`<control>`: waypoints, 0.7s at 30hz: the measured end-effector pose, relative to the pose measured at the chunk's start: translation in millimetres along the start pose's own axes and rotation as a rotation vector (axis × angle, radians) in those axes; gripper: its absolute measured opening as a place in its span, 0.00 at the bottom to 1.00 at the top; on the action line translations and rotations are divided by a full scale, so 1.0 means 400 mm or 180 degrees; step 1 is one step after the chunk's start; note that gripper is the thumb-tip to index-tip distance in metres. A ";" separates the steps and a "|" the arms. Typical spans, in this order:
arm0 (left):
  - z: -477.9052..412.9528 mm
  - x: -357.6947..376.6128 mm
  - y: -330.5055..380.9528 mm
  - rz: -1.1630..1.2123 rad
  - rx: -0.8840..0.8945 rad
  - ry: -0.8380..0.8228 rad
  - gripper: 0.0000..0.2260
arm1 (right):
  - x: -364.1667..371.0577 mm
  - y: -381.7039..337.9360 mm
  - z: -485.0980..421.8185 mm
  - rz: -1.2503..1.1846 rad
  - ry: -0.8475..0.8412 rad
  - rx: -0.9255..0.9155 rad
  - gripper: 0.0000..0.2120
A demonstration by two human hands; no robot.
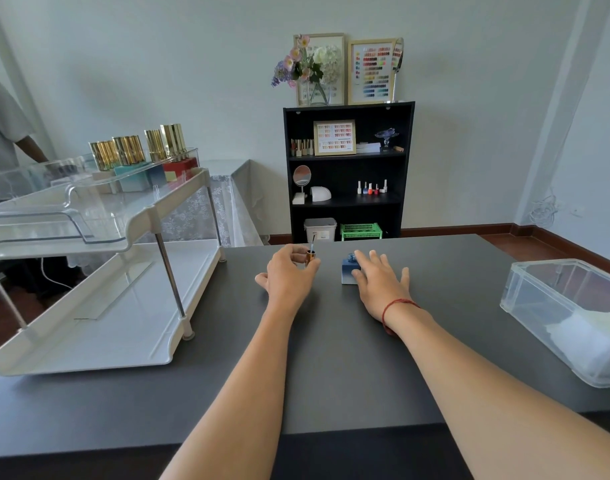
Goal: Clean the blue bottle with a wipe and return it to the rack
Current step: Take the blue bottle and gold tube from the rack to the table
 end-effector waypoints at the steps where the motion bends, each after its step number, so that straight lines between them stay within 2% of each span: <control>1: 0.001 -0.001 -0.002 -0.0022 -0.0003 0.0010 0.08 | -0.001 -0.001 -0.001 0.0019 -0.0001 -0.0008 0.22; 9: -0.005 0.000 -0.013 -0.0390 0.0000 0.0064 0.12 | -0.007 -0.013 -0.015 0.0257 -0.0121 -0.0100 0.22; 21: 0.005 0.000 -0.013 -0.0878 -0.0106 0.0013 0.10 | -0.008 -0.013 -0.021 0.0340 -0.0208 -0.0123 0.22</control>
Point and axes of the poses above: each hand's wrist, its own z-axis away from the middle knuckle, its own x-axis out of the palm, y = z × x, the point moved 6 cm from there along -z, towards the middle knuckle, and after that the axes turned 5 degrees about -z, right-handed, at the moved point
